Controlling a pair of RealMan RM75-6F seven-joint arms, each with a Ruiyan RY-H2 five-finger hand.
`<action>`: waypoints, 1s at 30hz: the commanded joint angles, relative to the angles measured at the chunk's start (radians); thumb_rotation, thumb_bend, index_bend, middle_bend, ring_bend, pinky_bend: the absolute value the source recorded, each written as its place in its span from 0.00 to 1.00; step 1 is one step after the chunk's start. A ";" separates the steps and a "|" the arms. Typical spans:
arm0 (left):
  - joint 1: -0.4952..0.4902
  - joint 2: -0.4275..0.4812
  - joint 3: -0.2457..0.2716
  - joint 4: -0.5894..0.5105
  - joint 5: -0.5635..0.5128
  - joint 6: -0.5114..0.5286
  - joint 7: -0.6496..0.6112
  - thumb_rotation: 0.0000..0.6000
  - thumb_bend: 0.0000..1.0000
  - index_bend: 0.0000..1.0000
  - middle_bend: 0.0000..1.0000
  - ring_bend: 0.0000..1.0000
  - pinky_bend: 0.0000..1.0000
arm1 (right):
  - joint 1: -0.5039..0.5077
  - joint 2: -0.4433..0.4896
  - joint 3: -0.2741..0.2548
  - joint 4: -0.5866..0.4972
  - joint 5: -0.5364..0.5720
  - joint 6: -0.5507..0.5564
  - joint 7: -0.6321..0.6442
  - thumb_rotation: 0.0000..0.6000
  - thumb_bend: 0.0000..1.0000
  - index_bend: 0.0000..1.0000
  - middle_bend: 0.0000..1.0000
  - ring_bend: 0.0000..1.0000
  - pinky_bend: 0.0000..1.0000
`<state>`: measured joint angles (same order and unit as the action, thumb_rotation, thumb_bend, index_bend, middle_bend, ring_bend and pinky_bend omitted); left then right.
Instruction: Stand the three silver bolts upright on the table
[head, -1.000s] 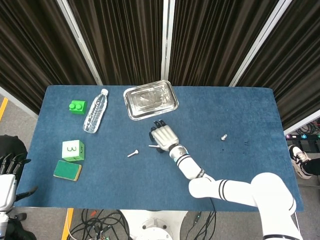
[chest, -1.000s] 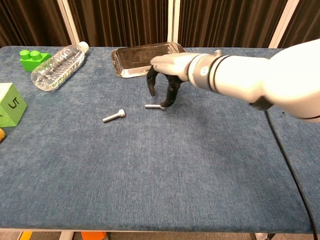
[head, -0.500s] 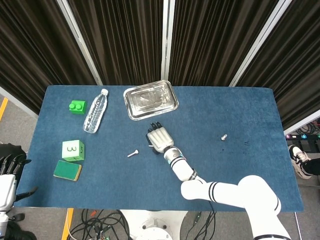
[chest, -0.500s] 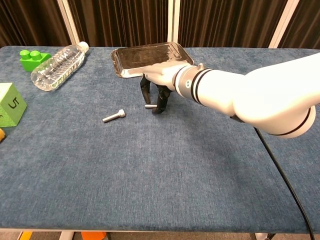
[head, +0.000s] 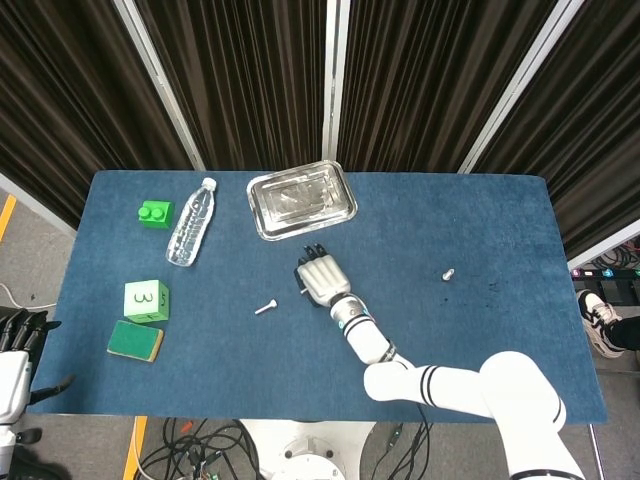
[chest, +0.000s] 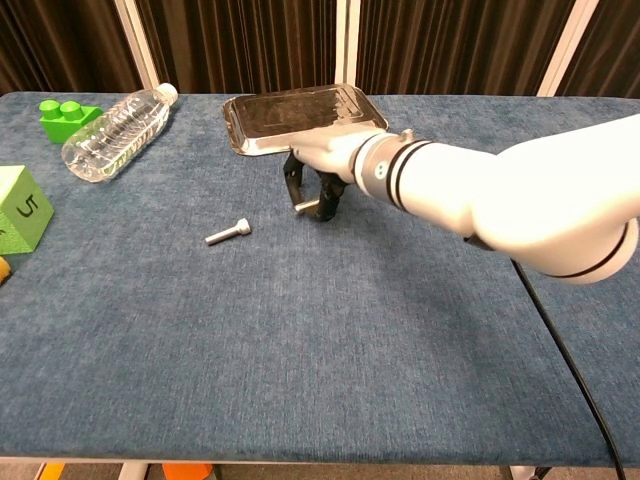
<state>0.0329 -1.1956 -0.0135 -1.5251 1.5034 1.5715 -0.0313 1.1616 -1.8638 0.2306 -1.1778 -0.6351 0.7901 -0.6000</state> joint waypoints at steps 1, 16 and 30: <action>0.000 -0.001 0.000 0.001 -0.001 -0.001 0.000 1.00 0.04 0.23 0.12 0.01 0.00 | -0.028 0.038 0.022 -0.031 0.003 -0.001 0.047 1.00 0.37 0.55 0.27 0.00 0.00; -0.005 0.001 0.000 -0.016 0.001 -0.009 0.022 1.00 0.04 0.23 0.12 0.01 0.00 | -0.104 0.108 0.070 -0.028 -0.006 -0.076 0.255 1.00 0.37 0.56 0.27 0.00 0.00; -0.004 0.003 0.001 -0.023 0.000 -0.011 0.029 1.00 0.04 0.23 0.12 0.01 0.00 | -0.137 0.123 0.060 0.000 -0.066 -0.107 0.352 1.00 0.37 0.52 0.26 0.00 0.00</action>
<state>0.0288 -1.1926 -0.0122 -1.5481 1.5034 1.5608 -0.0026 1.0280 -1.7413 0.2922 -1.1813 -0.6950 0.6858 -0.2544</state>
